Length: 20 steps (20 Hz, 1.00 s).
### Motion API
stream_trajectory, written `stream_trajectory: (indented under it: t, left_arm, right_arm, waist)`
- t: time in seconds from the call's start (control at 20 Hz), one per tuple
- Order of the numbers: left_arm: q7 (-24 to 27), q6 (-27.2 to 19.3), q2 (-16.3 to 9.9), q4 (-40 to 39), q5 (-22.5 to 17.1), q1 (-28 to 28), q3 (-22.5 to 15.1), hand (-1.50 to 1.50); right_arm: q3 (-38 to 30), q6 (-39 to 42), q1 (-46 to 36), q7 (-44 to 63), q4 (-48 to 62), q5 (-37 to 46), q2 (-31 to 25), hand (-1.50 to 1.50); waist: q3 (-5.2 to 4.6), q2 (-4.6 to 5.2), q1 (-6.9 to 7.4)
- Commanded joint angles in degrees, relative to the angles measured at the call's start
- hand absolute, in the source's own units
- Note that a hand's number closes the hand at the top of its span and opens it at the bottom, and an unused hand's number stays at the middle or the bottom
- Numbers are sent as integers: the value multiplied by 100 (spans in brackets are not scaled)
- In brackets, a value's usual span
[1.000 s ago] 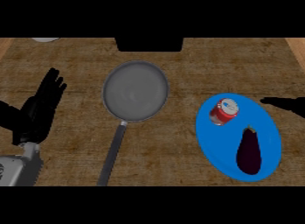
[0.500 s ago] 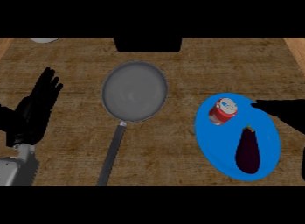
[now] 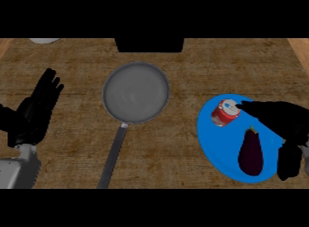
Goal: Pick the eggplant from the plate and place it in the pan
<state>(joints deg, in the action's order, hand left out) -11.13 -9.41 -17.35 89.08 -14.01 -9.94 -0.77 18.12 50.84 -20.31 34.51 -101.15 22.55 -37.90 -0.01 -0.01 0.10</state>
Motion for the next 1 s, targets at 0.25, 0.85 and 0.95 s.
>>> stream_trajectory:
  t: [0.25, 0.85, 0.95]
  left_arm:
    - [0, 2, 217, 155, 355, 152, 5, 0]
    - [146, 230, 465, -10, 455, 88, 219, 0]
    - [-397, 342, 220, 612, 329, 266, 361, 0]
  right_arm:
    - [122, -85, 148, -265, 676, 1105, 340, -150]
    - [113, -263, -265, -998, 1970, 1969, 1053, -150]
    - [131, -531, 70, -1316, 1842, 2165, 980, -150]
  waist:
    - [2, 3, 4]
    - [1, 8, 30]
    - [2, 0, 30]
